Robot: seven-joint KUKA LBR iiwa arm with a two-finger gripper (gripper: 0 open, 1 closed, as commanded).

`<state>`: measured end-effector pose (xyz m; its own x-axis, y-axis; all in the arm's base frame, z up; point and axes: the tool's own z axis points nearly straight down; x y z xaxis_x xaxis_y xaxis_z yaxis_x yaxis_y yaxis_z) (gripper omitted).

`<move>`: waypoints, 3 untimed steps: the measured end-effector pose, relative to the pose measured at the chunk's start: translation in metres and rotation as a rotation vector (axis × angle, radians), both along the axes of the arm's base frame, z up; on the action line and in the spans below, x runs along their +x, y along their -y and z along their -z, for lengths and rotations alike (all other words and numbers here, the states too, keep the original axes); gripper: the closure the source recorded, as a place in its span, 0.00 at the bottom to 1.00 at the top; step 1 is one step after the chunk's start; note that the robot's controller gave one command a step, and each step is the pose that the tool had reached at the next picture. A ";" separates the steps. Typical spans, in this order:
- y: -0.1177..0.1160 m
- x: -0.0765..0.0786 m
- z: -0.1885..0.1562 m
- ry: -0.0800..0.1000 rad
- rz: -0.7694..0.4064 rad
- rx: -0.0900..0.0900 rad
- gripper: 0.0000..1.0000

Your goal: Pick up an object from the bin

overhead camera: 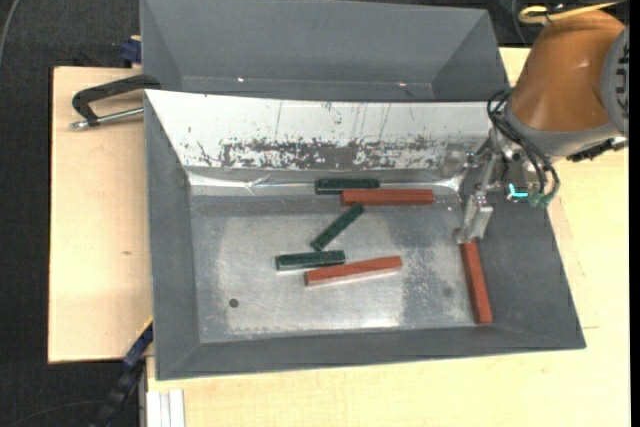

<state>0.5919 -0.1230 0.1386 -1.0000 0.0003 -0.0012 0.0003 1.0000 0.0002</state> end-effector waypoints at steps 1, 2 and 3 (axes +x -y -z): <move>-0.057 -0.033 0.071 -0.007 -0.124 0.004 0.00; -0.090 -0.065 0.068 -0.002 -0.229 0.002 0.00; -0.089 -0.065 0.068 -0.001 -0.229 0.000 1.00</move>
Offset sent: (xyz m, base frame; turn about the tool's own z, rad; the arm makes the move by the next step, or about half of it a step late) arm -0.0316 0.0529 -0.0686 -0.1207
